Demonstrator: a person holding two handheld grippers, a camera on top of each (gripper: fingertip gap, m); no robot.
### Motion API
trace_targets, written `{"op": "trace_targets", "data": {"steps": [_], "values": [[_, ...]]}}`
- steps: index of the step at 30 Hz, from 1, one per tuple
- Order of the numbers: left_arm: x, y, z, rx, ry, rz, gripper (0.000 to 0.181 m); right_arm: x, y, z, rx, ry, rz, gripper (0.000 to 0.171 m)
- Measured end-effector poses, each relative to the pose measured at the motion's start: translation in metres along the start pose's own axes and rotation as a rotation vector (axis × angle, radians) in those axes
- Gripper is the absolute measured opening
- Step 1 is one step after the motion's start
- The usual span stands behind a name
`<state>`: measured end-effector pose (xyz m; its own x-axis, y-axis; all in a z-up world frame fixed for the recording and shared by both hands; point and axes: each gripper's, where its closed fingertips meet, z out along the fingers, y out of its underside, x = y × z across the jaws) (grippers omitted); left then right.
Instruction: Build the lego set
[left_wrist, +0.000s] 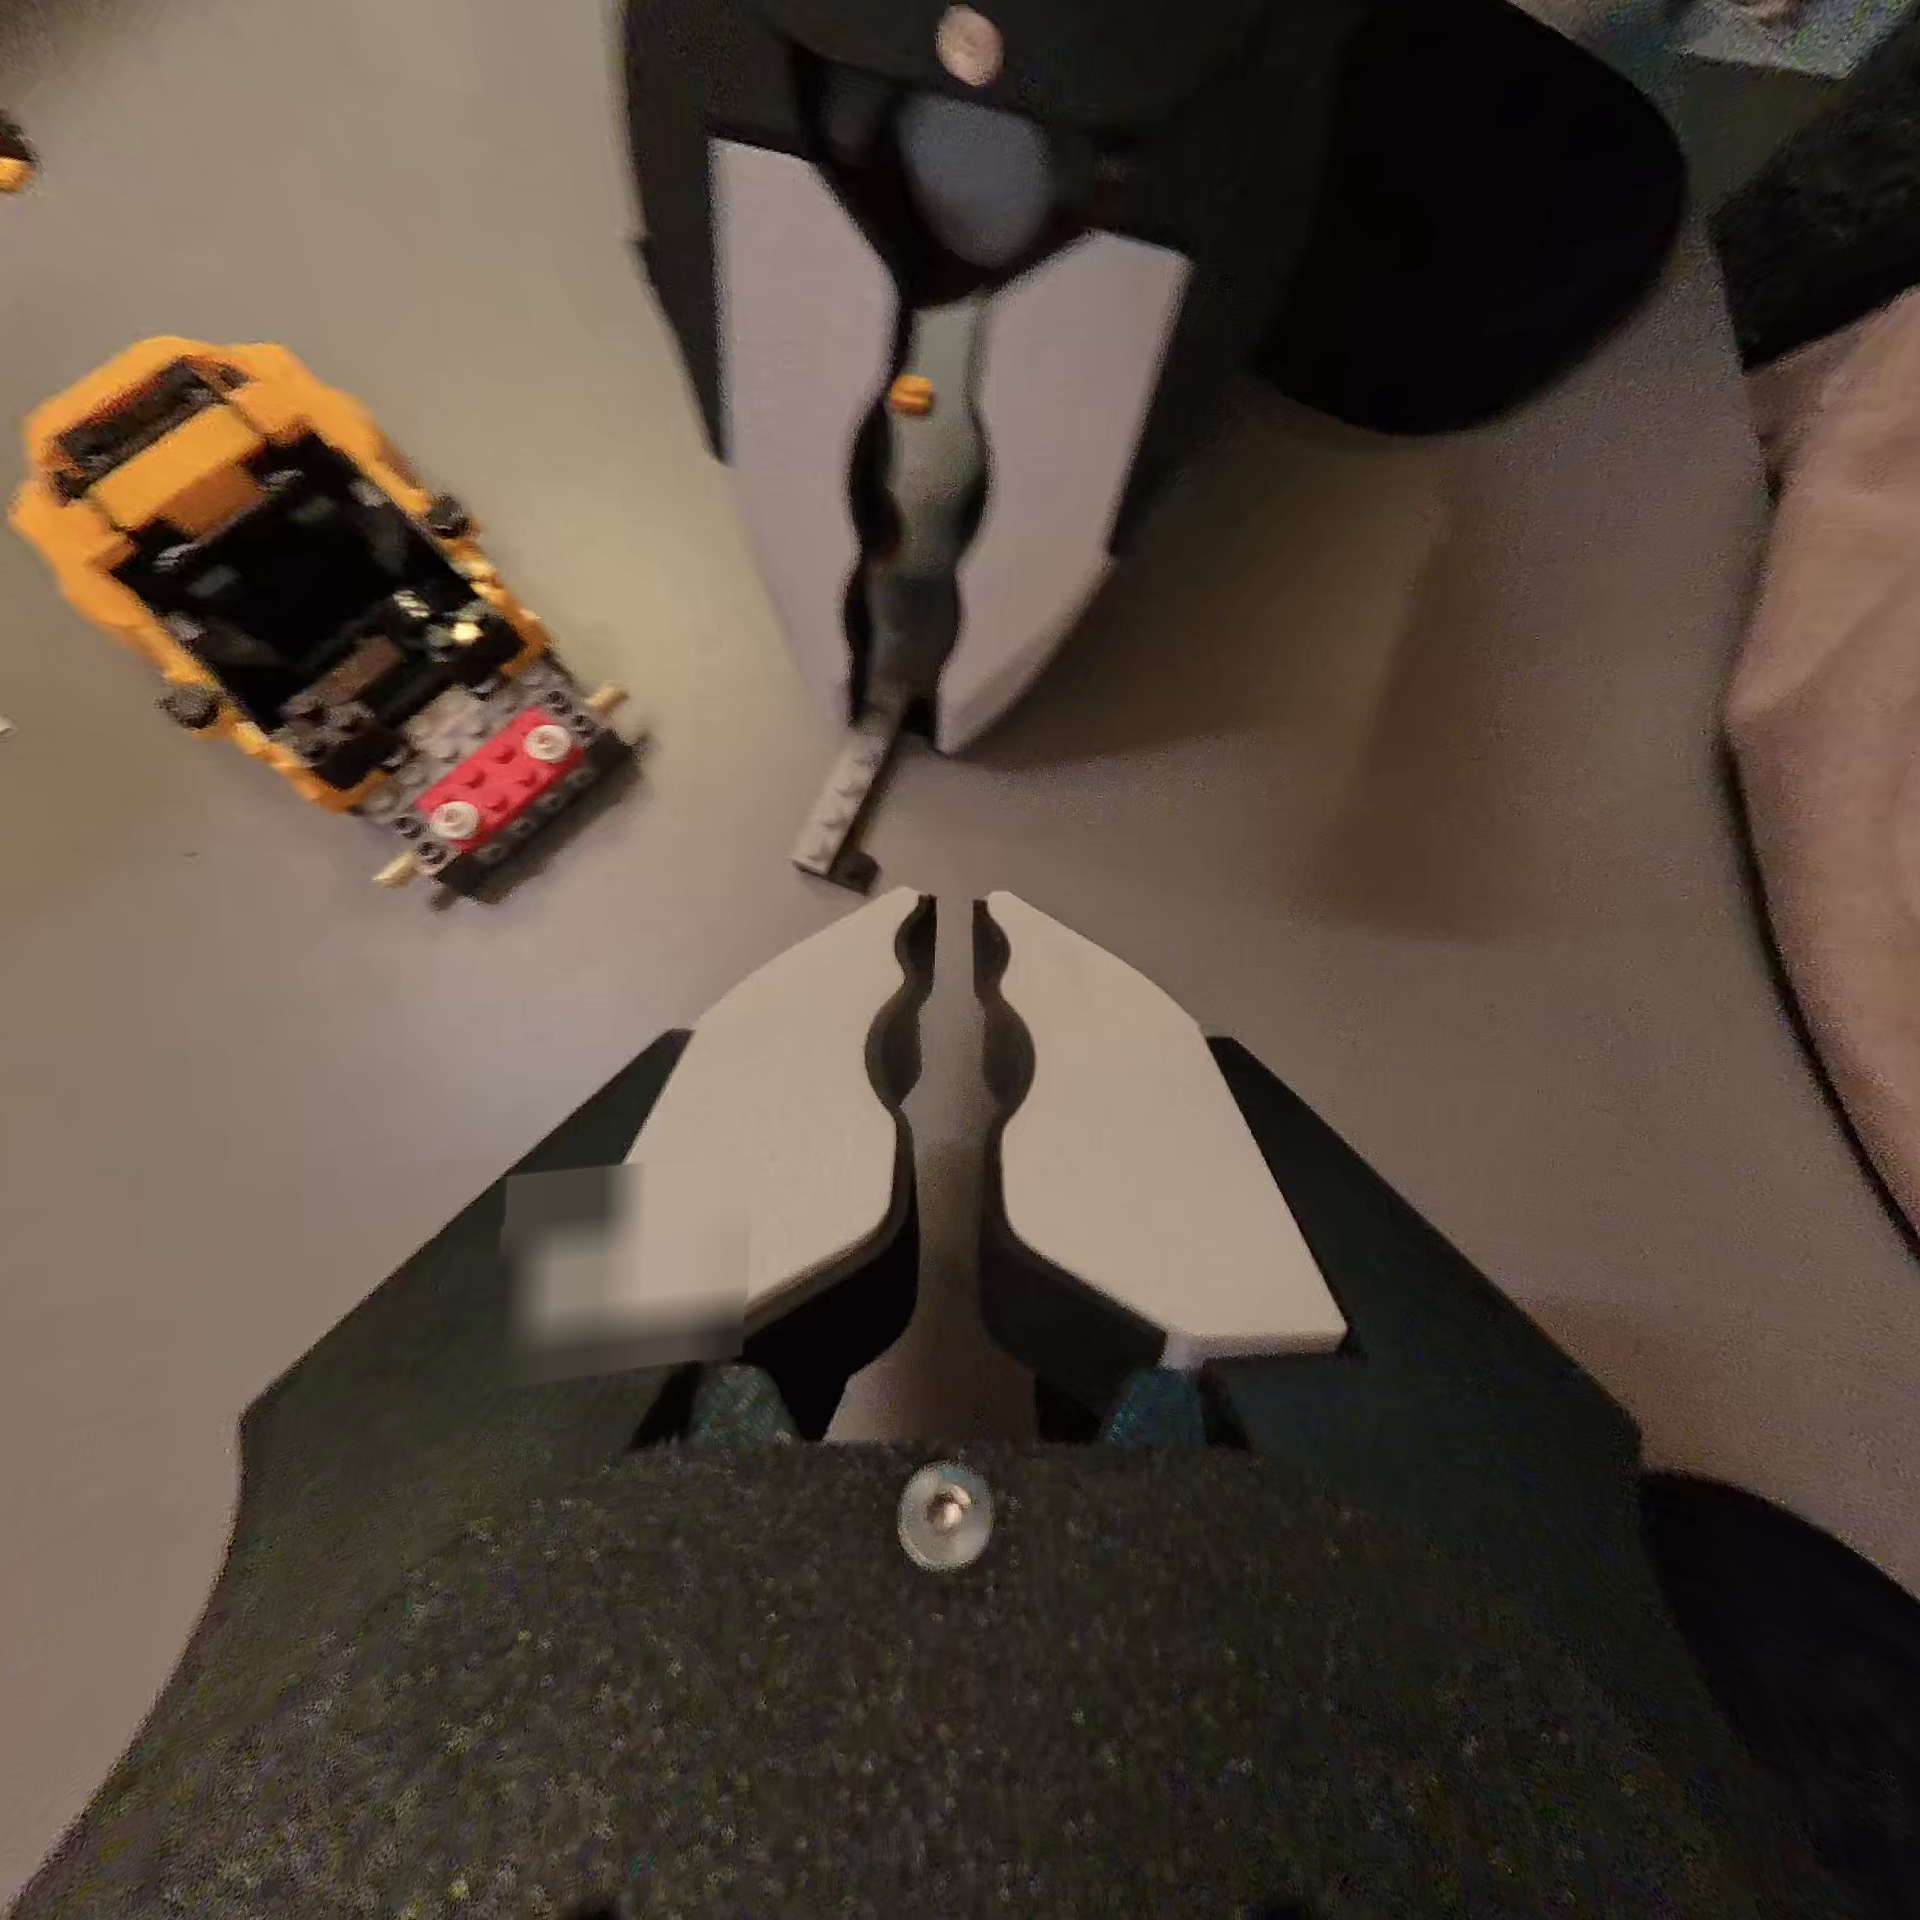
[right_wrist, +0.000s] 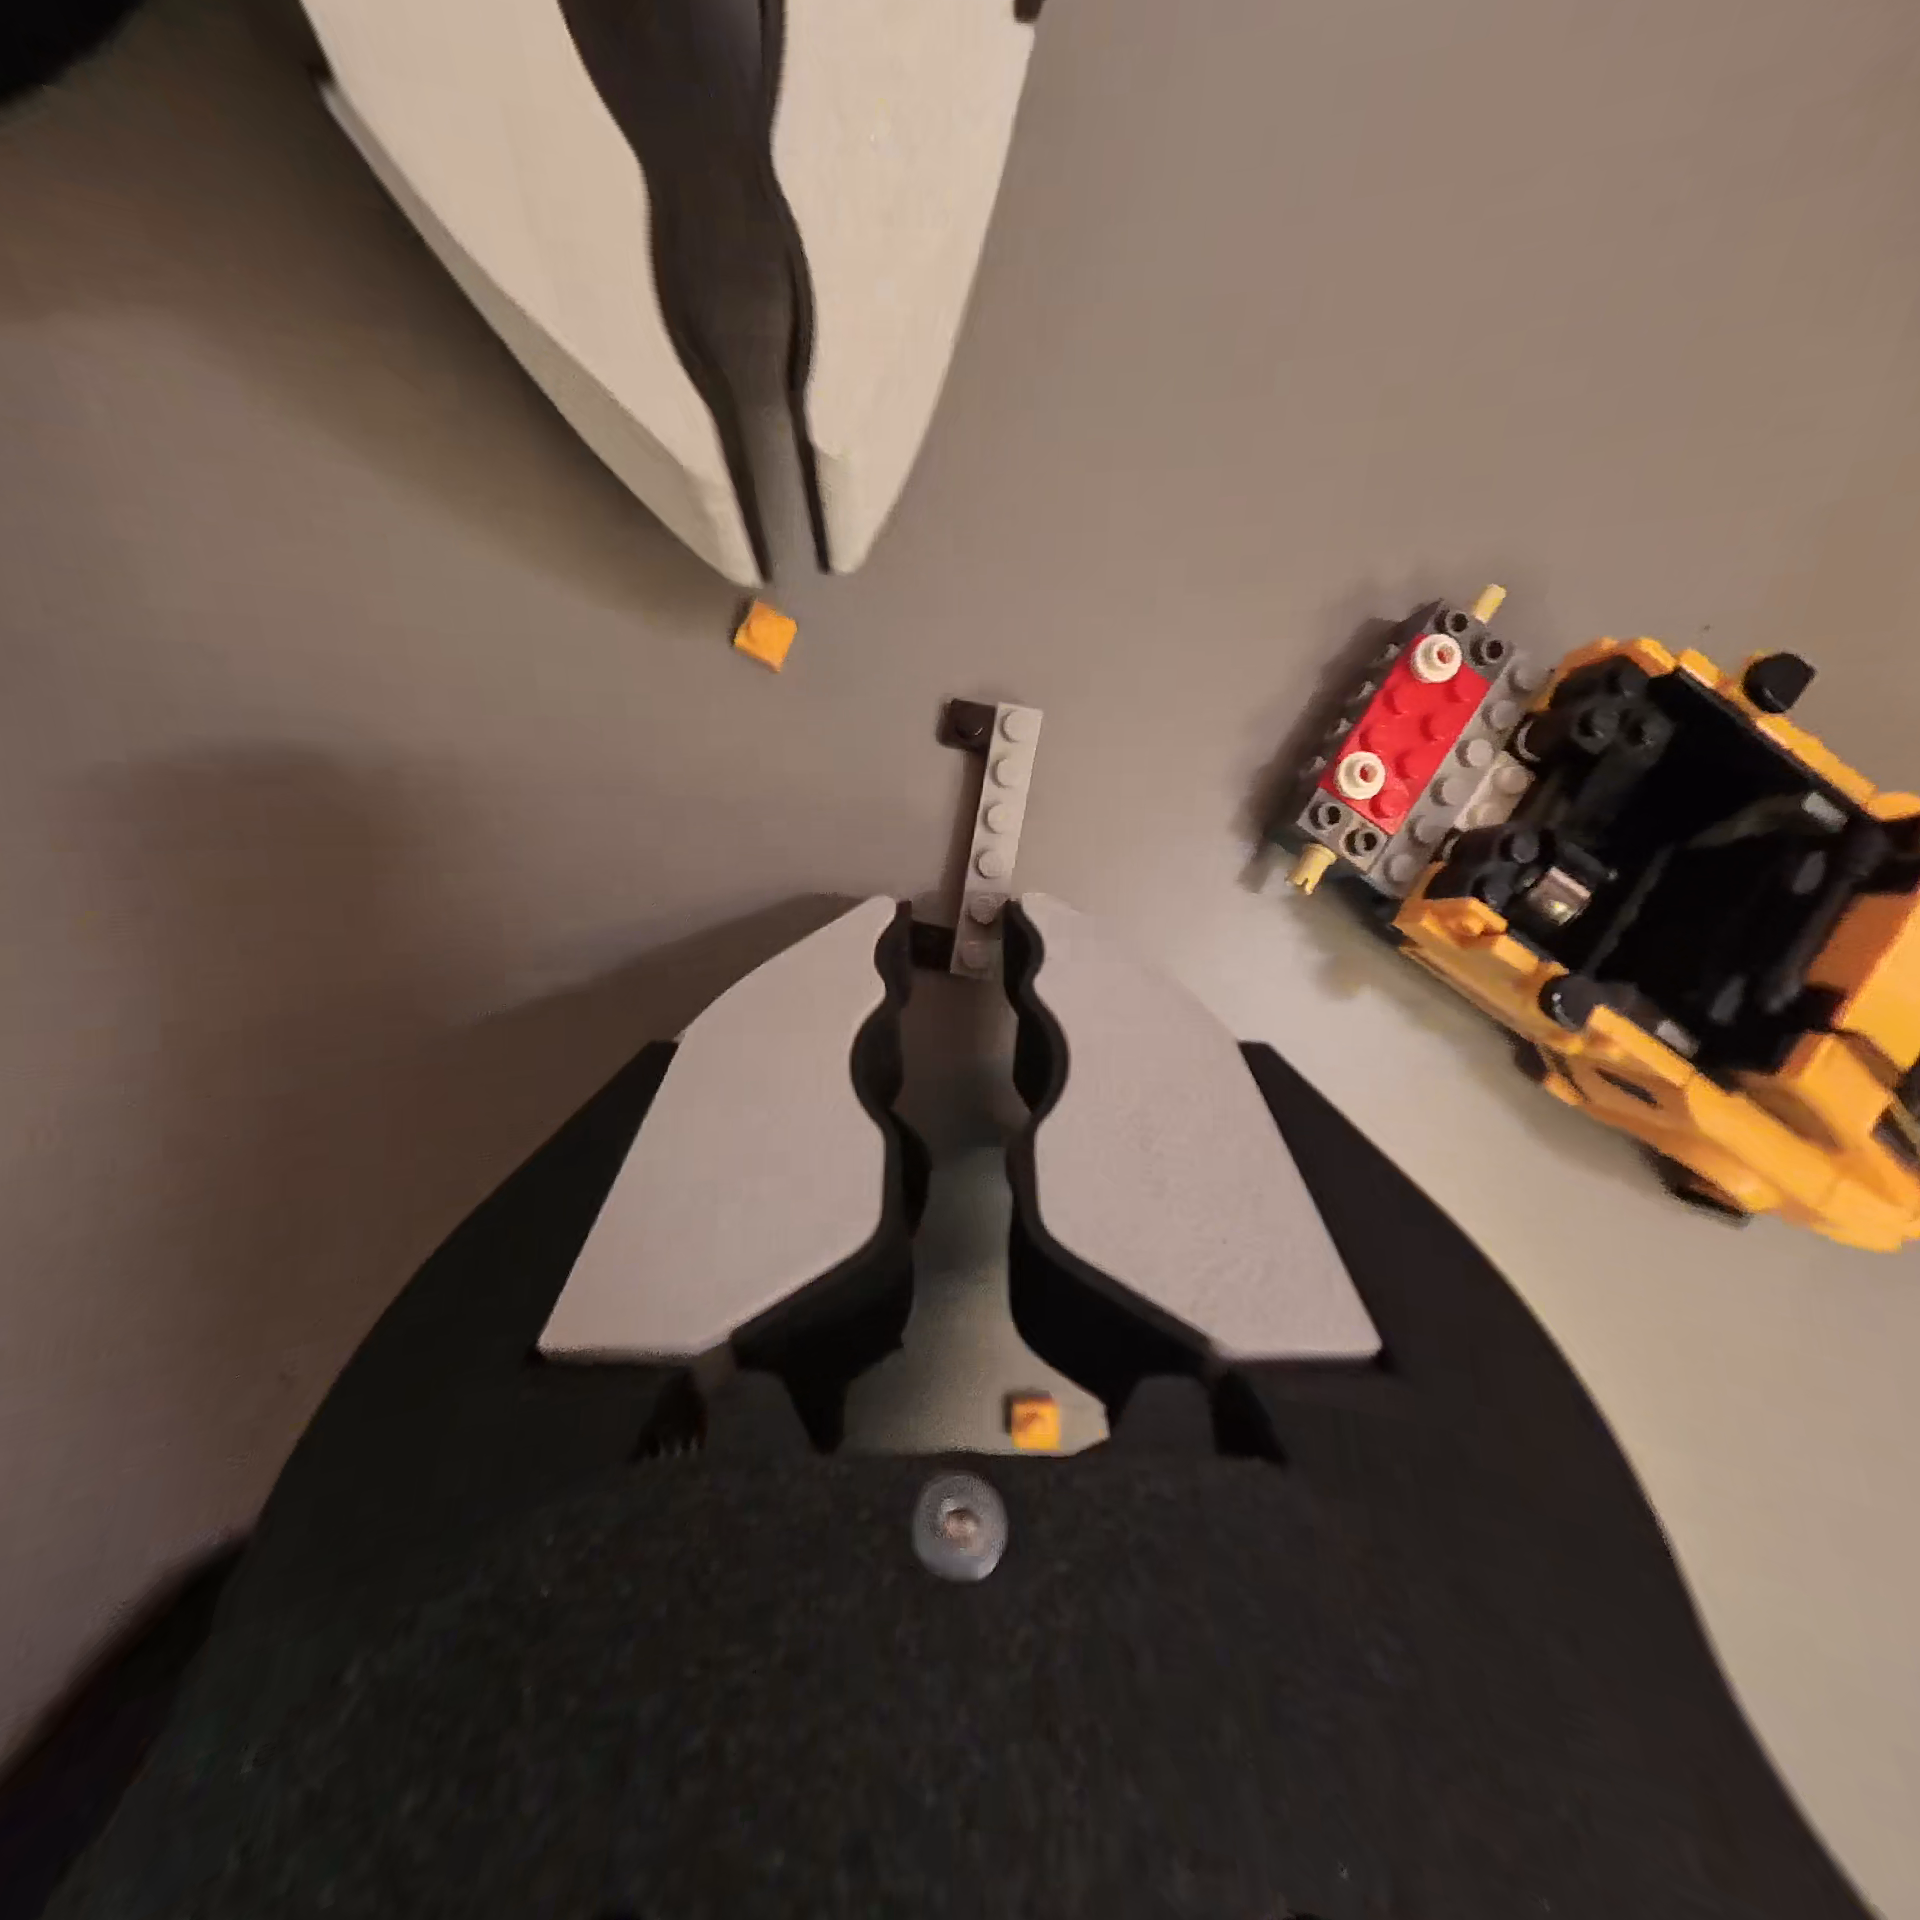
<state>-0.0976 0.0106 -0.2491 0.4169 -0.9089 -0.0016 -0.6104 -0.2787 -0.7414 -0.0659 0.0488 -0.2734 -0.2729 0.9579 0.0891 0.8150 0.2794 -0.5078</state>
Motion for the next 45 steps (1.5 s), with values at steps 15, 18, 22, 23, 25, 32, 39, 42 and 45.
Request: {"op": "trace_targets", "data": {"steps": [15, 18, 22, 23, 25, 32, 39, 42, 45], "values": [[0.011, 0.017, 0.014, -0.089, 0.076, 0.109, 0.013, -0.012, 0.0, -0.001, 0.037, -0.154, -0.157, 0.016], [0.01, 0.017, 0.015, -0.093, 0.097, 0.122, 0.012, -0.013, -0.001, -0.001, 0.049, -0.16, -0.157, 0.016], [0.011, 0.019, 0.011, -0.104, 0.131, 0.126, 0.012, -0.013, -0.001, -0.001, 0.066, -0.167, -0.151, 0.016], [0.01, 0.019, 0.01, -0.099, 0.134, 0.124, 0.011, -0.013, -0.001, -0.001, 0.07, -0.169, -0.15, 0.016], [0.006, 0.018, 0.01, -0.088, 0.128, 0.116, 0.01, -0.013, -0.001, -0.001, 0.08, -0.172, -0.149, 0.016], [0.008, 0.021, 0.014, -0.097, 0.151, 0.118, 0.01, -0.013, -0.003, 0.0, 0.104, -0.187, -0.151, 0.016], [0.003, 0.007, 0.014, -0.039, 0.083, 0.068, 0.007, -0.014, -0.002, 0.0, 0.101, -0.188, -0.138, 0.016], [-0.007, -0.001, 0.011, 0.006, 0.027, 0.01, 0.007, -0.014, -0.002, 0.0, 0.095, -0.191, -0.118, 0.016], [-0.008, -0.002, 0.015, 0.006, 0.01, -0.008, 0.007, -0.014, -0.002, 0.0, 0.095, -0.194, -0.109, 0.016]]}}
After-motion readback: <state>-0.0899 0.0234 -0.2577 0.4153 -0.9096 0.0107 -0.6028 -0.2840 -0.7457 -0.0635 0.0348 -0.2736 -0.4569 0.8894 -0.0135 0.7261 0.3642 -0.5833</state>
